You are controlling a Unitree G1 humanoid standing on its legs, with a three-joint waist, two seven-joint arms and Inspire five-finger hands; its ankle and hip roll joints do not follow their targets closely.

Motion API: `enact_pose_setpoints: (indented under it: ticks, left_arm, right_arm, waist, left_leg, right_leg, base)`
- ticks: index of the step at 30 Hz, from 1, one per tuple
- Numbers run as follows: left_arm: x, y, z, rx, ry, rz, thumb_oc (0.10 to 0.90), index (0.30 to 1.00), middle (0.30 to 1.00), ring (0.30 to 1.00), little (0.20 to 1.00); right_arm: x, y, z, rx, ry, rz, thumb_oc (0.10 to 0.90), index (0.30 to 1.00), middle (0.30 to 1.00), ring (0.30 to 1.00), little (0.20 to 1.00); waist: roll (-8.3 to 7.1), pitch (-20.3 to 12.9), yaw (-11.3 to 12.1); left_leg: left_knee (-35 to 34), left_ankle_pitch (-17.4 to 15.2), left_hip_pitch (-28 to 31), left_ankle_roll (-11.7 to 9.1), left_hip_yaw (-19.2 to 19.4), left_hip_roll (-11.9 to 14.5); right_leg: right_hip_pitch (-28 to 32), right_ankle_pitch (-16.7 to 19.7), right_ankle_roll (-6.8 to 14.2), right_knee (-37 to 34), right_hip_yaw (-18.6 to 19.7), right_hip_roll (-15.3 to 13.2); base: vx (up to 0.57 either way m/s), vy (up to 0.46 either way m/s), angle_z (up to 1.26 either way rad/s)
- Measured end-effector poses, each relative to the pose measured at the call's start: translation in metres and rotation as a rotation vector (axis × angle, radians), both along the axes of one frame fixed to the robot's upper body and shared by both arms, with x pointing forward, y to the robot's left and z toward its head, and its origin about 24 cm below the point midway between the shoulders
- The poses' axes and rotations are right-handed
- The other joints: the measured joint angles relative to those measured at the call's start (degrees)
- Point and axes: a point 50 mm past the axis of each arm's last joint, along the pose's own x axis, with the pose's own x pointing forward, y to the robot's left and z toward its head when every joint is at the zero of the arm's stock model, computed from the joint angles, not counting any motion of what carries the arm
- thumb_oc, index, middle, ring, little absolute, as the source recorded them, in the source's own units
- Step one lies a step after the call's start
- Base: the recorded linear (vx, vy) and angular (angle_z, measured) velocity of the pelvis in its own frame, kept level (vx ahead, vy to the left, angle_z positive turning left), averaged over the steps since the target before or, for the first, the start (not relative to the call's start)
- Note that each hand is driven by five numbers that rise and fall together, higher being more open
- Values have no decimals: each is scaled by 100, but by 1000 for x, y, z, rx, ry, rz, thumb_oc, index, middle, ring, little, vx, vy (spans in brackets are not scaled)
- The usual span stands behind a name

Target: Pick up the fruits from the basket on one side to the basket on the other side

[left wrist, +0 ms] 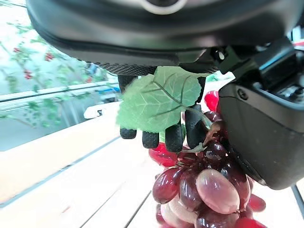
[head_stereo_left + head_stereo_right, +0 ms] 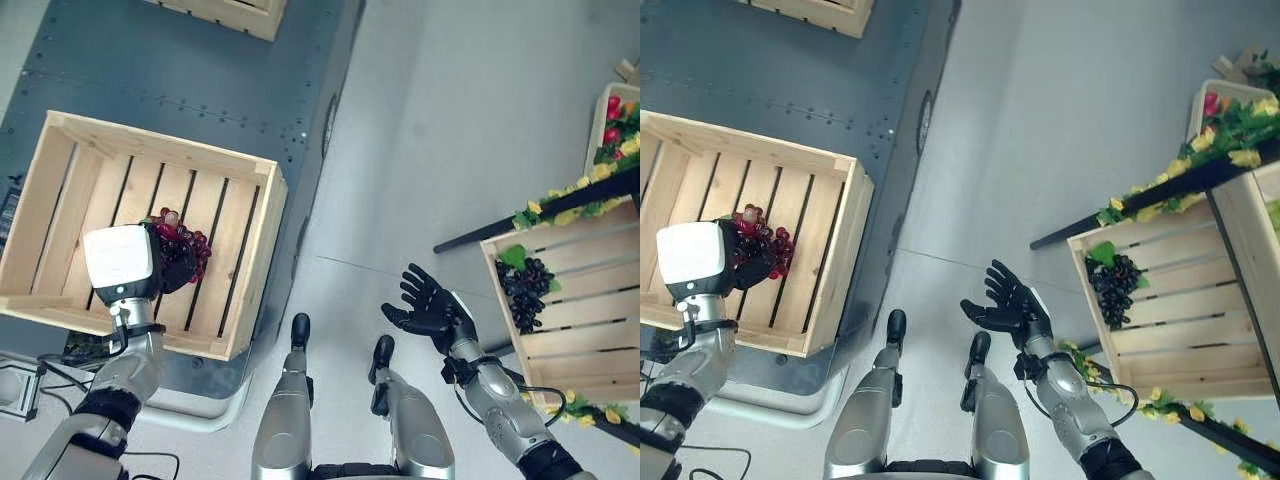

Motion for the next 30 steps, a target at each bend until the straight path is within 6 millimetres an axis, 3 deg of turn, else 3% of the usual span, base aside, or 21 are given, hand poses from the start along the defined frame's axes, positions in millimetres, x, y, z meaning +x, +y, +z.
enact_pose_setpoints:
  ticks: [12, 20, 25, 30]
  left_arm:
    - [0, -7, 5, -49, -74, -50, 400, 300, 300, 300, 300]
    - [-3, -31, 19, -277, -435, -168, 400, 300, 300, 300, 300]
    - [-2, -53, 36, -369, -605, -313, 400, 300, 300, 300, 300]
    - [-13, -73, 56, -474, -782, -449, 400, 300, 300, 300, 300]
  right_arm:
    - [5, 0, 10, 12, -42, -1, 800, 900, 900, 900, 900]
    - [2, 0, 8, 16, -47, -10, 800, 900, 900, 900, 900]
    - [7, 7, 20, 47, -118, -8, 800, 900, 900, 900, 900]
    - [6, 19, 40, 67, -211, 38, 800, 900, 900, 900, 900]
  waist:
    - [3, -2, 7]
    - [3, -7, 77]
    - [2, -16, 149]
    - [-1, -106, 187]
  left_leg:
    - [-119, 1, 181, 2, 21, -33]
    - [-253, 0, 491, 0, 11, -46]
    - [-291, 0, 627, 0, 8, -47]
    - [-396, -2, 921, -1, -4, -45]
  right_leg:
    - [278, 21, 35, -227, 6, 5]
    - [634, 35, 53, -432, -7, 15]
    - [786, 39, 56, -486, -9, 18]
    - [1099, 51, 61, -642, -4, 42]
  base:
    - [4, 0, 4]
    - [22, -32, 1]
    - [52, -62, 0]
    - [56, -57, 2]
